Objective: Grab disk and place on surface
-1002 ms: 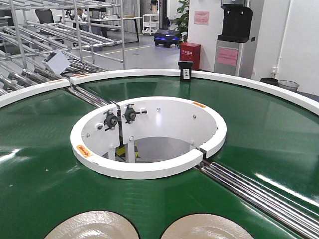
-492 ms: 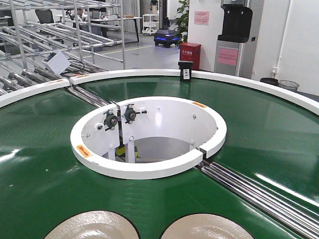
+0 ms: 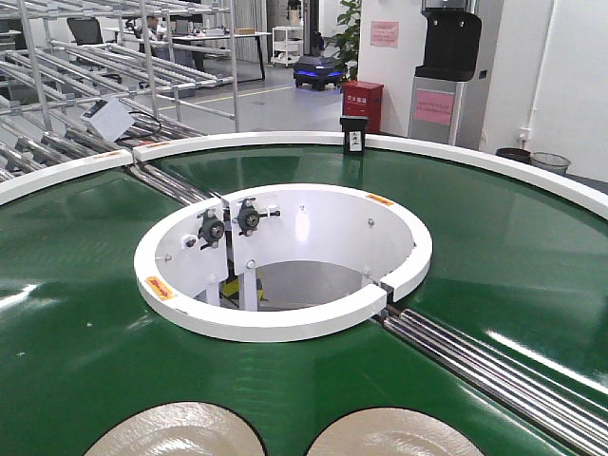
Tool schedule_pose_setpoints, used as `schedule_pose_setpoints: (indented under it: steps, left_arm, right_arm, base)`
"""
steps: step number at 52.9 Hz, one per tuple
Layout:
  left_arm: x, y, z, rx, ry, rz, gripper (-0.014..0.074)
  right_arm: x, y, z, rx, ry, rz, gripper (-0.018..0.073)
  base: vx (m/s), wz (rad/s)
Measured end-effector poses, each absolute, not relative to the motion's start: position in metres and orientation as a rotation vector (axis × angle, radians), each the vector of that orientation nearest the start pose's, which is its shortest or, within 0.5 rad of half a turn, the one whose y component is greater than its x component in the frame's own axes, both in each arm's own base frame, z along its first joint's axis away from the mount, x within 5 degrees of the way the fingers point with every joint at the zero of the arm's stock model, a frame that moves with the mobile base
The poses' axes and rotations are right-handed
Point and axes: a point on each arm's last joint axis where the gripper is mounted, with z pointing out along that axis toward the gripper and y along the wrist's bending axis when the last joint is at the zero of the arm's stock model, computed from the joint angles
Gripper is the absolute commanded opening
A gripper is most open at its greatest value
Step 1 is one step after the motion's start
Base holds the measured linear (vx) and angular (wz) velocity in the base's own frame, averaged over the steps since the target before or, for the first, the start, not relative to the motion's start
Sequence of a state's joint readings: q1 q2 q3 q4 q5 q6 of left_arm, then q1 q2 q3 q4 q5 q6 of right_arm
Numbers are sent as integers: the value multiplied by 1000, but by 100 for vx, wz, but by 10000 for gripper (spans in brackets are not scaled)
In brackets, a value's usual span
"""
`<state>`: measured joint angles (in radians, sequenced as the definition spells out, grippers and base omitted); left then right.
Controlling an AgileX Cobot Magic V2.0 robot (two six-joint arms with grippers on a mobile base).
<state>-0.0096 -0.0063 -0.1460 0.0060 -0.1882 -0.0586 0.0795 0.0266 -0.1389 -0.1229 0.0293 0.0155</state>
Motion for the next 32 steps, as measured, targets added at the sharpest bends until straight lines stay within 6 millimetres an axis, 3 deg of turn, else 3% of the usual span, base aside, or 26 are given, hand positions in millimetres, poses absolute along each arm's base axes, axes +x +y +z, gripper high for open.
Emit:
schedule_pose_setpoints:
  steps: [6, 11, 15, 16, 23, 32]
  left_arm:
    - [24, 0, 338, -11, 1037, -39, -7]
    - [24, 0, 381, 17, 1035, 10, -6]
    - [38, 0, 406, 29, 1102, 30, -6]
    - [68, -1, 409, 35, 1263, 33, -4]
    - [109, -1, 387, 41, 1520, 30, 5]
    - [142, -1, 358, 44, 1767, 22, 76]
  right_arm:
    - [51, 2, 302, -117, 1447, -35, -8]
    - [58, 2, 337, -114, 1459, -38, -8]
    - [71, 3, 359, -115, 1468, -38, -7]
    - [93, 5, 365, -121, 1536, -39, -4]
    - [123, 7, 349, -133, 1694, -42, 9]
    - [143, 8, 333, -141, 1824, -43, 79]
  base:
    - [0, 0]
    - [0, 0]
    - [0, 0]
    - [0, 0]
    - [0, 0]
    - [0, 0]
